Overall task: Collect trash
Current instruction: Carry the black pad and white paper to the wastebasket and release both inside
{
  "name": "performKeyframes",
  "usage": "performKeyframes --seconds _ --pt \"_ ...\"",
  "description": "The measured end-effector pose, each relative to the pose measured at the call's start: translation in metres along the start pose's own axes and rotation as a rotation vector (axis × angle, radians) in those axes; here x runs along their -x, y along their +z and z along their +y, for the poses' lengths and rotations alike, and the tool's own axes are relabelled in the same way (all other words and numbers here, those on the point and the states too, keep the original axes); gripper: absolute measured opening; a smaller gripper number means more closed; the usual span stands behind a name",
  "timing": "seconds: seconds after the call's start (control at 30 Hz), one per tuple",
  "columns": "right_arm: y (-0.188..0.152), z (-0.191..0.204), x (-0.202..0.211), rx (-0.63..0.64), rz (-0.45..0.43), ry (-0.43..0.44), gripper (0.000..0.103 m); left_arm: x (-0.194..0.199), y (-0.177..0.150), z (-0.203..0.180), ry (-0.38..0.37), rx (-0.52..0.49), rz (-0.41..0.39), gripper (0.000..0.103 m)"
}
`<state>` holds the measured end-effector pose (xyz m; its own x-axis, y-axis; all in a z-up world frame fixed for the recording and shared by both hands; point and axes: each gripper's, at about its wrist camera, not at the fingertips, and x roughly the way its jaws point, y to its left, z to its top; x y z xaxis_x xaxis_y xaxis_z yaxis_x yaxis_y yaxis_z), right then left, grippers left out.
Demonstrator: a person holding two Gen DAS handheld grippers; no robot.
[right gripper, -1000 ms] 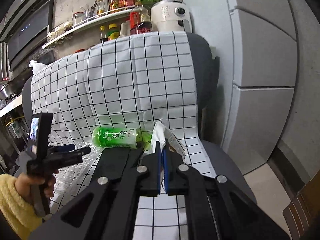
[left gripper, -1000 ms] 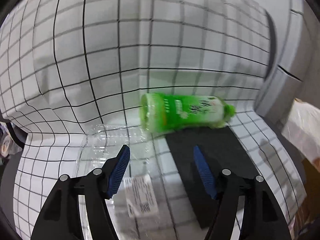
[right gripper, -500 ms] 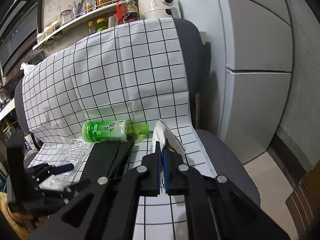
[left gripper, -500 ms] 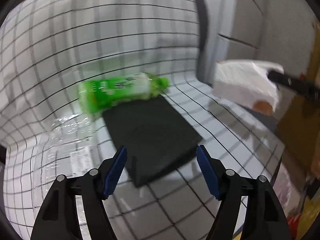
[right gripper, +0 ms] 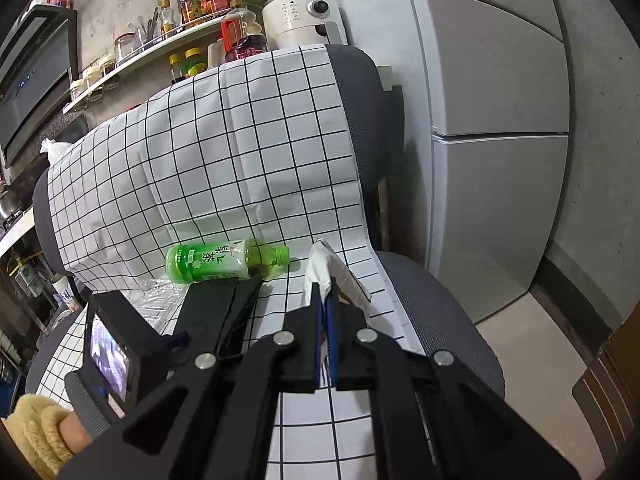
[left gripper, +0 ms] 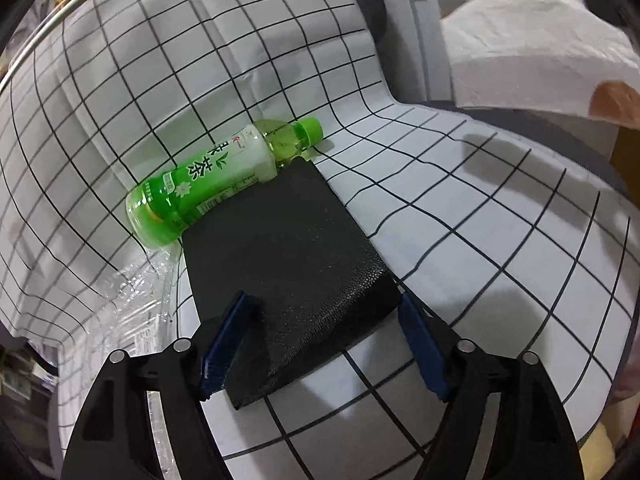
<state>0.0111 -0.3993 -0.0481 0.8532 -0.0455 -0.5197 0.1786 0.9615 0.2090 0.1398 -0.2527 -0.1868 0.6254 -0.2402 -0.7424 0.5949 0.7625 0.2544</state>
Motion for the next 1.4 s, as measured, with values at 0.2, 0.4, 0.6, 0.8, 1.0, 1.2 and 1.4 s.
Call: performKeyframes --seconds 0.2,0.4,0.6,0.8,1.0,1.2,1.4 --pt "-0.001 0.001 0.005 0.001 -0.006 0.004 0.003 0.024 0.003 0.018 -0.05 0.095 -0.059 0.043" --pt "-0.004 0.006 0.022 -0.002 -0.02 0.002 0.003 0.089 -0.001 0.053 -0.185 0.265 -0.188 0.011" --pt "-0.013 0.005 0.053 -0.014 -0.037 -0.012 0.003 0.147 -0.016 0.061 -0.343 0.356 -0.281 0.006" --pt "-0.029 -0.009 0.097 -0.029 -0.071 -0.084 0.003 0.172 -0.027 0.032 -0.428 0.347 -0.317 0.006" --pt "-0.057 -0.046 0.152 -0.064 -0.093 -0.226 0.003 0.185 -0.03 -0.025 -0.546 0.257 -0.322 0.006" --pt "-0.092 -0.086 0.2 -0.13 -0.096 -0.375 0.003 0.191 -0.026 -0.102 -0.675 0.123 -0.319 0.005" --pt "-0.117 -0.126 0.231 -0.204 -0.11 -0.455 0.003 0.186 -0.019 -0.176 -0.763 -0.001 -0.268 0.005"
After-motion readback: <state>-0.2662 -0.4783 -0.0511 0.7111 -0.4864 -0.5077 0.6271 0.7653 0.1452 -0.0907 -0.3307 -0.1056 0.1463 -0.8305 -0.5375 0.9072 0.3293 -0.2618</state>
